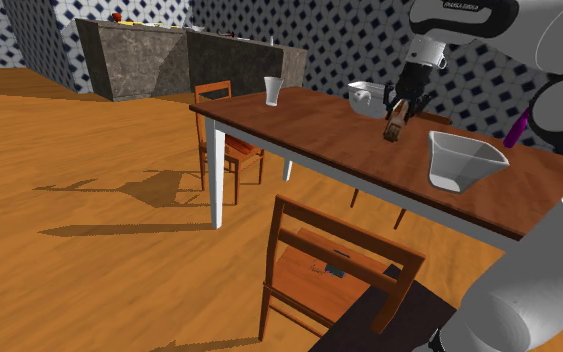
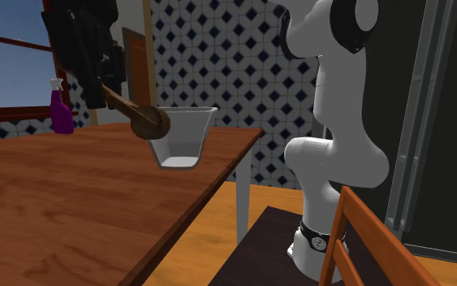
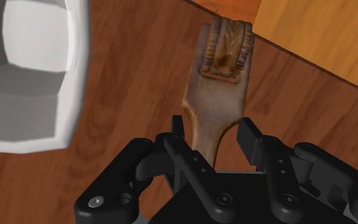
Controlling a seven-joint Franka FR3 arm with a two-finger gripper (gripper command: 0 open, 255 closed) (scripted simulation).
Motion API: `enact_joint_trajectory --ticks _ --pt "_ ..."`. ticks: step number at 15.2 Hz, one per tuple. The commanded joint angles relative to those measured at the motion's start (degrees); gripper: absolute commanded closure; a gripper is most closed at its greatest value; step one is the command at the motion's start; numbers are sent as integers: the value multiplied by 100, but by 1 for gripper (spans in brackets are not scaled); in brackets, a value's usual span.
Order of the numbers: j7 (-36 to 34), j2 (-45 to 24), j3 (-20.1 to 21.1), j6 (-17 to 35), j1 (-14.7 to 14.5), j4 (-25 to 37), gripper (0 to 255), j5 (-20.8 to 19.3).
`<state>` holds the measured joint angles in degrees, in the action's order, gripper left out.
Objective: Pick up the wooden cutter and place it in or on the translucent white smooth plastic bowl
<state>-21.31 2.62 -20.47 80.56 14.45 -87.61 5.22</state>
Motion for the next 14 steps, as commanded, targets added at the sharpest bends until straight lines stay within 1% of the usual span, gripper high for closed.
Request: enact_joint_trajectory --ticks 1,7,12,14 --pt "13 -102 -19 -200 14 293 255 36" --pt "33 -375 -68 -760 61 1102 255 143" --pt "62 -685 -125 -1276 136 1901 255 278" --pt "197 -290 -166 -1190 165 1432 255 110"
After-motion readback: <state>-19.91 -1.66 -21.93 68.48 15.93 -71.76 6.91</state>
